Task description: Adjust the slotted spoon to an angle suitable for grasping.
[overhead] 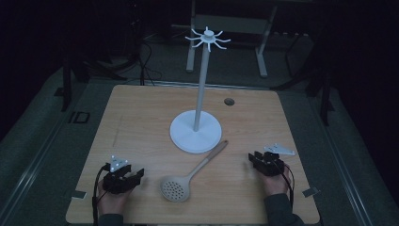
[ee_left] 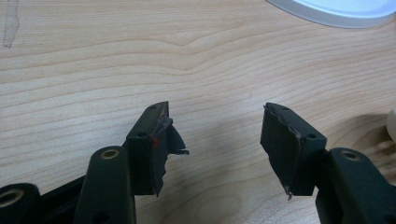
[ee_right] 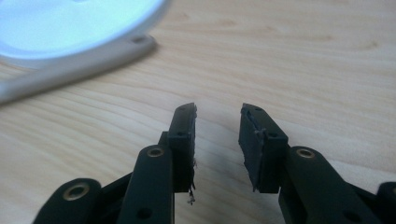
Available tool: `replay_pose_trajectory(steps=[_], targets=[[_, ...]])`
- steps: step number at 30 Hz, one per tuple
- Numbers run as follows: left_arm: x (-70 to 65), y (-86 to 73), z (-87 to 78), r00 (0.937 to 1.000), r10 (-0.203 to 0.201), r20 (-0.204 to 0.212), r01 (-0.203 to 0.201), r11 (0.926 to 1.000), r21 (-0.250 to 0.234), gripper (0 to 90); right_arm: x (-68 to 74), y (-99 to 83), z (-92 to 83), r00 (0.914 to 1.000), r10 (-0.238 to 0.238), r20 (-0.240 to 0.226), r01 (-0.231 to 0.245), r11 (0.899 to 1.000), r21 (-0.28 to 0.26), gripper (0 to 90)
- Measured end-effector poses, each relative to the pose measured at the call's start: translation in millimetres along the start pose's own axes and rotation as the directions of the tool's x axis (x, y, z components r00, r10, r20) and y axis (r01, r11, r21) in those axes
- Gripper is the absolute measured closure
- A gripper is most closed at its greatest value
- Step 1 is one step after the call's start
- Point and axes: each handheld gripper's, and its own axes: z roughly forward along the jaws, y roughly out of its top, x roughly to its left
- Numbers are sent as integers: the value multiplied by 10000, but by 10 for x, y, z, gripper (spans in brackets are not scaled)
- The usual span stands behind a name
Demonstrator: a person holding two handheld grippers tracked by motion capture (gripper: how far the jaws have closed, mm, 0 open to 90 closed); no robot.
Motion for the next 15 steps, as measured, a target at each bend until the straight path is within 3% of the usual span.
replay_pose_trajectory(steps=[5,9,15], targets=[[-7,-1,-15,10000,-60,62,60,10000,-44,430,67,13,-92,9994,-111,-313,110,9999,-22,690],[-28,5,-40,9998,-65,176,67,9999,-136,432,177,10,-213,9969,-617,-492,623,9980,103,751],[-94,60,-114,9996,72,286,-56,9984,-562,442,154,-42,-325,9994,-211,-257,202,9992,-342,695]])
